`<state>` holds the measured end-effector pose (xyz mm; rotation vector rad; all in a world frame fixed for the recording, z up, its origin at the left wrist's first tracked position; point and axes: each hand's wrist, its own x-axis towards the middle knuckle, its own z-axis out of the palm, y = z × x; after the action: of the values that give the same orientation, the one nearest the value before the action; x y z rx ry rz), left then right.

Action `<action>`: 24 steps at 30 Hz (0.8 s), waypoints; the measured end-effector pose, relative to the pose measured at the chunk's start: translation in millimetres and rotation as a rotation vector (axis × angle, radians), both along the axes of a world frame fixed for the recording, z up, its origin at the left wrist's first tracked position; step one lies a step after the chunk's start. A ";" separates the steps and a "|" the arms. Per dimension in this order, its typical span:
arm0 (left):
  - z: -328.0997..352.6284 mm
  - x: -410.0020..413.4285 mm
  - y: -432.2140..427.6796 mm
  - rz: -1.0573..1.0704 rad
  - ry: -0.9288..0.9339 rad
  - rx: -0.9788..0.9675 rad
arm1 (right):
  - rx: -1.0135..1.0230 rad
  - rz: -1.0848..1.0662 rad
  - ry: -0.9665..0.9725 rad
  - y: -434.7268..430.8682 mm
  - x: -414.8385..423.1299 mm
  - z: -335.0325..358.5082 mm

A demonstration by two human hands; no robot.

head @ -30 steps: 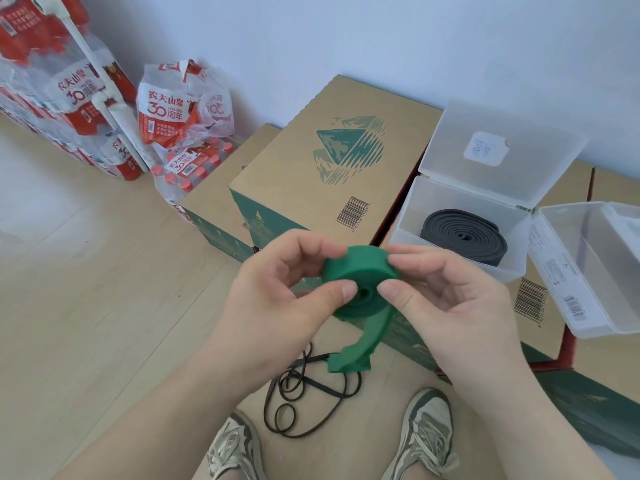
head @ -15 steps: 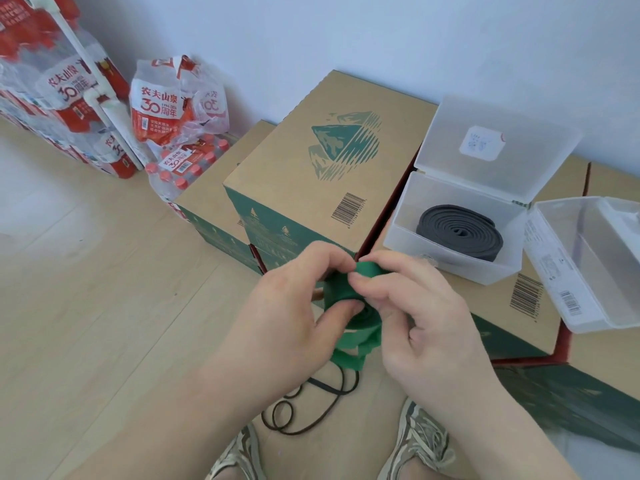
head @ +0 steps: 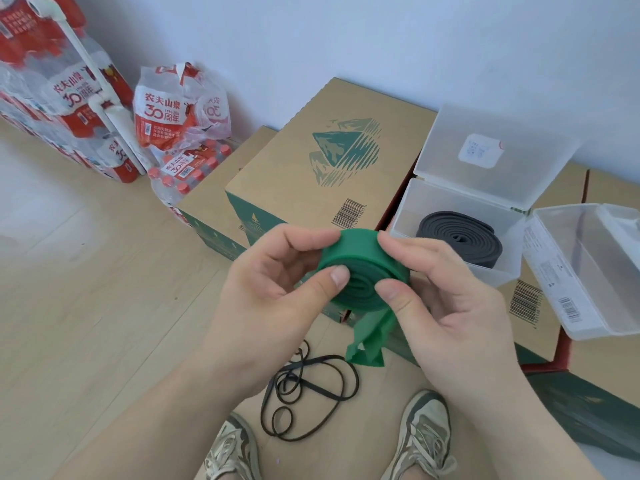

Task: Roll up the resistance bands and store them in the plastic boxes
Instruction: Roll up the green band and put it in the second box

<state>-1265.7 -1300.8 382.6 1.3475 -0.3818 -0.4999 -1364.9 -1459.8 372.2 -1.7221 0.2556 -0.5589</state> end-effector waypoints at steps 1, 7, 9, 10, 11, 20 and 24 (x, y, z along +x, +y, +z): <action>-1.4 -0.6 -0.8 -0.015 -0.013 0.029 | -0.068 -0.023 -0.004 -0.8 -0.4 -1.4; -5.2 -3.6 0.5 -0.058 -0.506 0.427 | -0.388 -0.001 0.078 0.9 -0.7 -12.0; -5.0 -4.9 0.8 -0.106 -0.612 0.474 | -0.474 0.025 0.059 1.7 -1.3 -12.0; -5.3 -4.0 1.2 -0.118 -0.621 0.497 | -0.481 0.028 0.052 1.8 -1.5 -11.2; -5.1 -2.8 2.0 -0.117 -0.597 0.507 | -0.435 0.022 0.065 1.9 -2.1 -10.2; -1.8 4.9 7.2 -0.088 -0.207 0.224 | 0.093 -0.038 0.119 -6.2 -2.3 3.9; -1.0 4.7 4.1 -0.008 -0.115 0.100 | 0.180 -0.071 0.055 -2.1 -2.2 5.3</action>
<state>-1261.1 -1296.7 381.6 1.4758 -0.4620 -0.4543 -1367.1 -1461.9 377.5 -1.5594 0.3960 -0.5245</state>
